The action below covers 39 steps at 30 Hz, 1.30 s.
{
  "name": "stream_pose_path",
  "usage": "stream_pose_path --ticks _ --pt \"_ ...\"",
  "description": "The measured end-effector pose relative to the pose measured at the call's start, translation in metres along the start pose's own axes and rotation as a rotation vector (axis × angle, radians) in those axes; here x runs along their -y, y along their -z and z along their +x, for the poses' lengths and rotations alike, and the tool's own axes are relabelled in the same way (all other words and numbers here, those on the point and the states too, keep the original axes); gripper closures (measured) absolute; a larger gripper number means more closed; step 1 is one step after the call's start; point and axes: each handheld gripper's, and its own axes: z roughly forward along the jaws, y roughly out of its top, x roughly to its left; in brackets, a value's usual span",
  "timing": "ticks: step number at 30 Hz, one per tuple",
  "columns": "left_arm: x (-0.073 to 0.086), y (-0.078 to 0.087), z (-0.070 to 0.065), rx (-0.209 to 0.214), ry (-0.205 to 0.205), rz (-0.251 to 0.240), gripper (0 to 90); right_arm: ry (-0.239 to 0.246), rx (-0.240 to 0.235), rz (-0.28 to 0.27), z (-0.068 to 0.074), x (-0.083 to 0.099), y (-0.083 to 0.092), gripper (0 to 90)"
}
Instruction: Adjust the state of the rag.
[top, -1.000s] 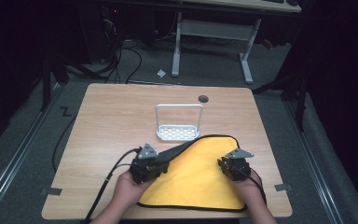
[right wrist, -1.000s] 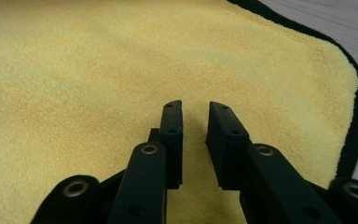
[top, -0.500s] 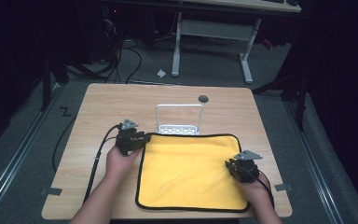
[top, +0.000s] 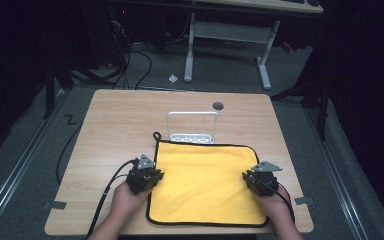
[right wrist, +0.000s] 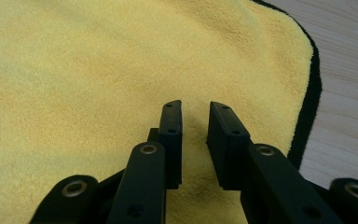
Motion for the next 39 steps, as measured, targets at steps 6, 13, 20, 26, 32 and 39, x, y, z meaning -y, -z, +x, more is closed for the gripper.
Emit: stream_pose_path --ticks 6,13,20,26,32,39 --pt "0.018 0.017 -0.019 0.009 -0.049 0.008 79.1 -0.004 -0.004 0.001 0.003 0.005 0.005 75.7" --pt "0.023 0.021 -0.016 0.041 -0.008 -0.007 74.8 0.015 -0.004 0.002 0.008 0.012 0.013 73.1" --pt "0.001 0.01 0.026 -0.054 0.104 -0.07 49.7 0.013 -0.026 -0.051 0.008 0.007 0.014 60.9" --pt "-0.018 -0.016 0.056 -0.068 0.177 -0.076 40.3 0.061 -0.045 -0.111 0.027 -0.004 0.014 56.0" --pt "-0.03 -0.031 0.047 -0.132 0.129 -0.062 40.1 0.145 -0.094 -0.127 0.055 -0.013 0.012 48.5" --pt "-0.029 -0.036 0.029 -0.167 0.04 -0.064 57.2 0.208 -0.131 -0.147 0.084 -0.02 0.011 46.1"
